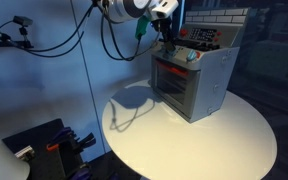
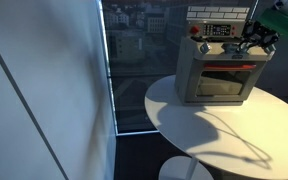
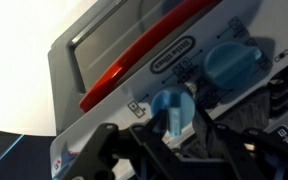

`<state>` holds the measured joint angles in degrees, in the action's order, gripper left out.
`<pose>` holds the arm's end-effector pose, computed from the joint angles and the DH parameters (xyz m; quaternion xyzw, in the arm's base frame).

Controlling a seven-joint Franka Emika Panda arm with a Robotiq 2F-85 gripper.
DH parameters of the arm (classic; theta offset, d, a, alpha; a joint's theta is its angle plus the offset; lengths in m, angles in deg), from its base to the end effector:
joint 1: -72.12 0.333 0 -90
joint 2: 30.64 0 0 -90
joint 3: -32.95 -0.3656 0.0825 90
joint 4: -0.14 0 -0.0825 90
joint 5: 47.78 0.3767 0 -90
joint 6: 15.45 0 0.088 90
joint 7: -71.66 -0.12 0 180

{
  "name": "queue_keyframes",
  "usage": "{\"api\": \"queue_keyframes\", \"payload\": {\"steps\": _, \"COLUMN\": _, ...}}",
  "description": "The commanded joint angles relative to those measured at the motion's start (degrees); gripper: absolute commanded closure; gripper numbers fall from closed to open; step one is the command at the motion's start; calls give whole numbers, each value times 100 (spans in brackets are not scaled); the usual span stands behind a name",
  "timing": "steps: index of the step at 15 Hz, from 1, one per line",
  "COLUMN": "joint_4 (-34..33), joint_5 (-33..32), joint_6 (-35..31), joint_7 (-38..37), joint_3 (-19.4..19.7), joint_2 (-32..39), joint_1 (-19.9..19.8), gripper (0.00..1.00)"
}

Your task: Turn the second blue knob from the right to the left

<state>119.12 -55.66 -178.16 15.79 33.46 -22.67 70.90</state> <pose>0.6242 -0.0120 0.4768 -0.8592 0.4080 -0.2910 0.1036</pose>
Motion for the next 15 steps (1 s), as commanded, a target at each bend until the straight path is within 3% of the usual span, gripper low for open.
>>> {"api": "queue_keyframes", "payload": {"steps": 1, "joint_4": 112, "joint_5": -538, "joint_6": 207, "joint_7": -238, "joint_3": 127, "joint_2": -307, "joint_1": 85, "gripper": 90}}
{"api": "queue_keyframes", "payload": {"steps": 15, "joint_4": 37, "joint_5": -1934, "joint_6": 842, "joint_7": -73, "joint_3": 93, "joint_2": -488, "joint_1": 125, "gripper": 90}}
